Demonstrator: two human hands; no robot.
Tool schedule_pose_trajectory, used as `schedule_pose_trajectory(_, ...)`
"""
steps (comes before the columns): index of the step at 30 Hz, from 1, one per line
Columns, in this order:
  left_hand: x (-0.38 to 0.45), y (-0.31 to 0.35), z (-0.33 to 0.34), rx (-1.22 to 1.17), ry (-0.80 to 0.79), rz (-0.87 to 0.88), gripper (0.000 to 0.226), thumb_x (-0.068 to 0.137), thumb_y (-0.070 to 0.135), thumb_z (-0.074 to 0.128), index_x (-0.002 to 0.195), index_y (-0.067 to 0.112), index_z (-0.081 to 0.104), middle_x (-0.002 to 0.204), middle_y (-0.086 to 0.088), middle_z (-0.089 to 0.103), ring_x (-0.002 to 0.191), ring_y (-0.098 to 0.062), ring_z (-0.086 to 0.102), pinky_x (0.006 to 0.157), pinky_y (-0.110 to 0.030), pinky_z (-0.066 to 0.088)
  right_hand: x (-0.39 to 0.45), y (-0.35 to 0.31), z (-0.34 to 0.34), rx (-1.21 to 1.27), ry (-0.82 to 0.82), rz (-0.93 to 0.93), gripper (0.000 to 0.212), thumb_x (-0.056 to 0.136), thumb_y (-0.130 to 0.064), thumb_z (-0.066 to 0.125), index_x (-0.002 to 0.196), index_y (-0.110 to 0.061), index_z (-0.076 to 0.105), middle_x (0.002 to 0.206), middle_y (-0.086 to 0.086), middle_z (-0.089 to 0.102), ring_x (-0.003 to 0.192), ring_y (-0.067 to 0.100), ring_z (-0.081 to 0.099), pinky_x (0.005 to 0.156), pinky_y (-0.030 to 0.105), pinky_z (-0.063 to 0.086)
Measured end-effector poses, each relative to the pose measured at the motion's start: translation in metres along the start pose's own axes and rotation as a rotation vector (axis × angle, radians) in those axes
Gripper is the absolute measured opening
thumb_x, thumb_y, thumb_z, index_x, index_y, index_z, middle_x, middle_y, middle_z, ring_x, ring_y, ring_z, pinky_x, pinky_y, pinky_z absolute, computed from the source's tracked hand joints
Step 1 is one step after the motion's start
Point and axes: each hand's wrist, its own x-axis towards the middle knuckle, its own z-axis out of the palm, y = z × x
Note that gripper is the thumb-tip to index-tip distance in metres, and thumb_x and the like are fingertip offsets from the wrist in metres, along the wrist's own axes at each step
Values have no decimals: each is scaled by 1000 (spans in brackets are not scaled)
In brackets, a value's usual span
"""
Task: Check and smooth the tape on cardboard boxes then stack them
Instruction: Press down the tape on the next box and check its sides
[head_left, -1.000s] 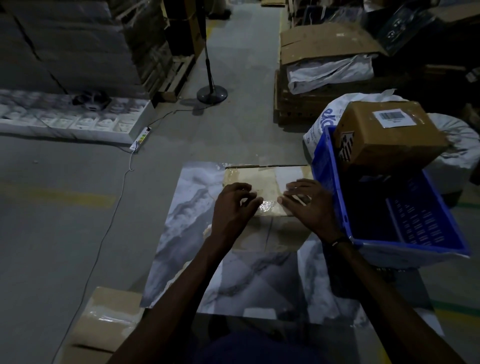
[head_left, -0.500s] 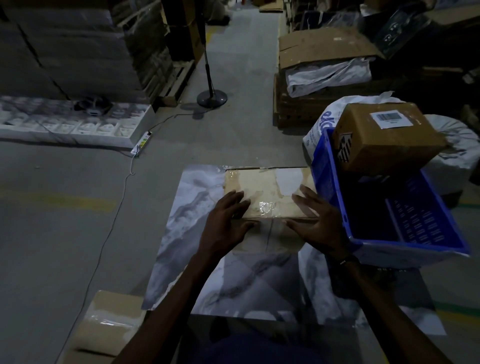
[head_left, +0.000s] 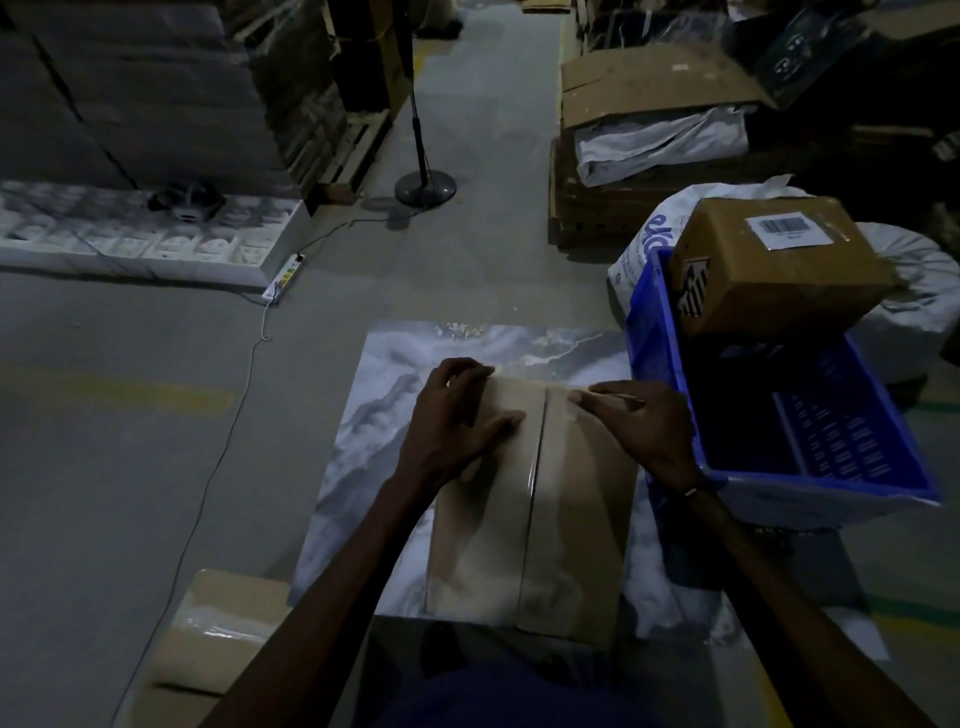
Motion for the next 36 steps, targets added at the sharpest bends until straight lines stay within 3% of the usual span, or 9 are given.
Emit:
schedule_pose_trajectory(3, -10, -13, 12, -1, -69, -11, 76, 75, 54, 86, 137, 20, 59, 136, 1, 45, 126, -14, 47, 98, -29, 51, 1, 18, 16, 15, 55, 11, 47, 73, -74, 75, 96, -33, 79, 94, -16, 76, 92, 2, 70, 88, 29, 57)
schedule_pose_trajectory(6, -14, -29, 22, 32, -51, -45, 85, 76, 55, 84, 146, 21, 50, 144, -4, 35, 136, -25, 38, 105, -38, 47, 2, 30, 33, 111, 154, -94, 47, 76, -55, 84, 110, -24, 77, 114, -11, 74, 105, 3, 68, 85, 35, 60)
schedule_pose_trajectory(10, -23, -40, 37, 86, -59, -103, 91, 75, 61, 83, 149, 25, 45, 162, -6, 16, 150, -30, 18, 115, -45, 36, 2, 45, 48, 111, 57, -98, 74, 75, -39, 88, 141, -26, 58, 146, -7, 56, 133, 6, 51, 98, 23, 51)
schedule_pose_trajectory(12, -27, -45, 45, 102, -73, -101, 91, 74, 62, 83, 148, 24, 46, 165, -10, 13, 153, -33, 14, 116, -53, 34, 5, 56, 56, 78, 33, -95, 79, 78, -39, 87, 147, -27, 52, 153, -4, 49, 141, 10, 44, 107, 28, 45)
schedule_pose_trajectory(16, -37, -60, 61, 141, -125, -79, 88, 75, 69, 78, 144, 21, 52, 167, -11, 13, 154, -38, 10, 115, -66, 31, 5, 67, 69, -21, 8, -67, 67, 85, -34, 82, 145, -21, 56, 157, 3, 45, 143, 17, 42, 116, 43, 40)
schedule_pose_trajectory(22, -49, -78, 74, 152, -212, -196, 84, 75, 74, 73, 139, 23, 56, 167, -10, 11, 154, -36, 7, 118, -58, 28, -5, 70, 85, 21, -61, -81, 65, 84, -51, 67, 136, -11, 63, 145, -11, 45, 139, 12, 43, 118, 36, 35)
schedule_pose_trajectory(27, -54, -81, 77, 206, -295, -262, 81, 82, 75, 65, 146, 27, 51, 169, -10, 13, 156, -30, -1, 121, -56, 20, -13, 73, 96, -43, -94, -26, 40, 96, -25, 69, 134, -14, 65, 158, 7, 43, 148, 17, 34, 122, 33, 27)
schedule_pose_trajectory(31, -67, -72, 76, 328, -402, -238, 69, 88, 74, 54, 146, 38, 46, 167, -6, 19, 156, -28, 4, 120, -67, 11, -36, 69, 104, -219, -126, -195, 38, 98, -29, 65, 135, -18, 64, 158, 5, 42, 152, 14, 21, 127, 48, 15)
schedule_pose_trajectory(36, -105, -57, 75, 411, -422, -97, 53, 97, 60, 51, 144, 34, 54, 162, -9, 35, 153, -33, 22, 119, -64, 12, -76, 55, 103, -279, -240, -109, 38, 99, -29, 63, 137, -26, 62, 161, 1, 38, 154, 21, 20, 124, 41, 16)
